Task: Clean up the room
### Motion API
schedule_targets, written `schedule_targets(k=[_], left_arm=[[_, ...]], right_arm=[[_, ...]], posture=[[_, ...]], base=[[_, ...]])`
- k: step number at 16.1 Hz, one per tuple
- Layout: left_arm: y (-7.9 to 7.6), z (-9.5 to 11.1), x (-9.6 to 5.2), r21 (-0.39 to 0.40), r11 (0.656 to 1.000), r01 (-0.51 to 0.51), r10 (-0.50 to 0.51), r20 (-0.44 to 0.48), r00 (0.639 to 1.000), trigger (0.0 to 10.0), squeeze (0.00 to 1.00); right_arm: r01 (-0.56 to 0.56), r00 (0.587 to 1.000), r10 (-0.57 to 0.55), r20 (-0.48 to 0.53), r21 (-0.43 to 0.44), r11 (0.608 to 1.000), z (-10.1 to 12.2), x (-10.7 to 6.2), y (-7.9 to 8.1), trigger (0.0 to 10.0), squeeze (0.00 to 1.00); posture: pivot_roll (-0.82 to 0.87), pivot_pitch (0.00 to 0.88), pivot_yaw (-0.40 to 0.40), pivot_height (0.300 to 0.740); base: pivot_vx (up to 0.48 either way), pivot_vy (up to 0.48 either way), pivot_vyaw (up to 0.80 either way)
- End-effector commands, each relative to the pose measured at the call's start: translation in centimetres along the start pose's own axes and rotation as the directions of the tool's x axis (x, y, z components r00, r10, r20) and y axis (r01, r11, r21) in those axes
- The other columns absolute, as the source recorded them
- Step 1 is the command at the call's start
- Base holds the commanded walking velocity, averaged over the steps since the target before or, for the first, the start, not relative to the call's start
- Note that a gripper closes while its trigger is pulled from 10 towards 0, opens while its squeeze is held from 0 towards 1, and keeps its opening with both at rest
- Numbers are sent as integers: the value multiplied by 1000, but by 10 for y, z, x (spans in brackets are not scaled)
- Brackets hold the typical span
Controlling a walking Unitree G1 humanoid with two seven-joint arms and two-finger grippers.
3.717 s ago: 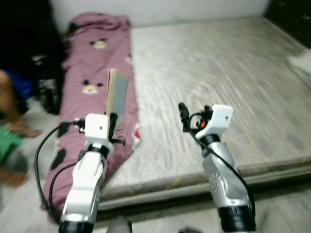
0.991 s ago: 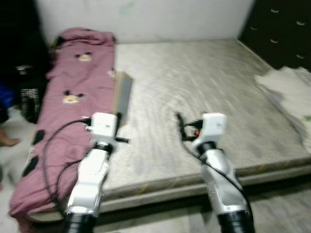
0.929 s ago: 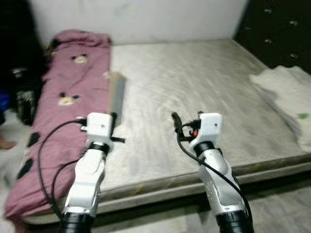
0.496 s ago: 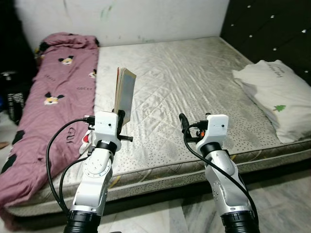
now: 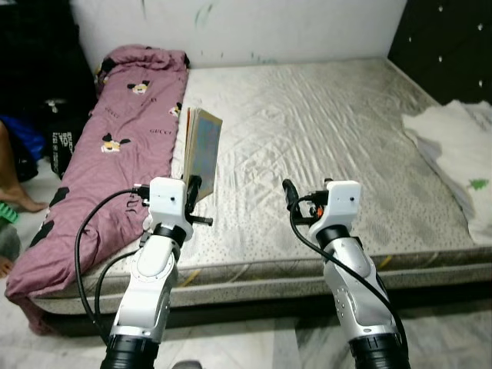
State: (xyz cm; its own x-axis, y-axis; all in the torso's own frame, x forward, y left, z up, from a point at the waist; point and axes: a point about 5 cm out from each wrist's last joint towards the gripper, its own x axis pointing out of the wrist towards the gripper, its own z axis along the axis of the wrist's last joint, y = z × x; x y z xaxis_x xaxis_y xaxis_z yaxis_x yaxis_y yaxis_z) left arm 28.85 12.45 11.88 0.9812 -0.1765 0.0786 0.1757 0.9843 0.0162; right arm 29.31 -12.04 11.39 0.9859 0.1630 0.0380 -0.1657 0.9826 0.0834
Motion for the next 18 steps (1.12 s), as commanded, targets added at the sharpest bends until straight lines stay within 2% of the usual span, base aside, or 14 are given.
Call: schedule_targets(k=[1, 10, 14, 18], left_arm=[[2, 12, 3, 10, 1000, 4, -4, 57, 998, 10000, 0], [1, 11, 4, 7, 1000, 14, -15, 51, 999, 10000, 0], [8, 9, 1, 60, 996, -64, 61, 45, 997, 10000, 0], [9, 7, -1, 80, 996, -40, 38, 31, 999, 10000, 0]], right_arm=[[-2, 1000, 2, 14, 1, 1000, 4, 2, 2, 10000, 0], [3, 1000, -3, 13, -9, 1000, 3, 2, 1, 10000, 0], [16, 1000, -16, 6, -49, 999, 2, 2, -1, 10000, 0], [17, 1000, -16, 10, -53, 998, 0, 2, -1, 10000, 0]], posture=[[28, 0, 20, 740], [30, 0, 20, 740], [37, 0, 21, 740], [40, 0, 21, 740]], base=[[311, 0, 0], [415, 0, 0], [0, 0, 0], [0, 0, 200]])
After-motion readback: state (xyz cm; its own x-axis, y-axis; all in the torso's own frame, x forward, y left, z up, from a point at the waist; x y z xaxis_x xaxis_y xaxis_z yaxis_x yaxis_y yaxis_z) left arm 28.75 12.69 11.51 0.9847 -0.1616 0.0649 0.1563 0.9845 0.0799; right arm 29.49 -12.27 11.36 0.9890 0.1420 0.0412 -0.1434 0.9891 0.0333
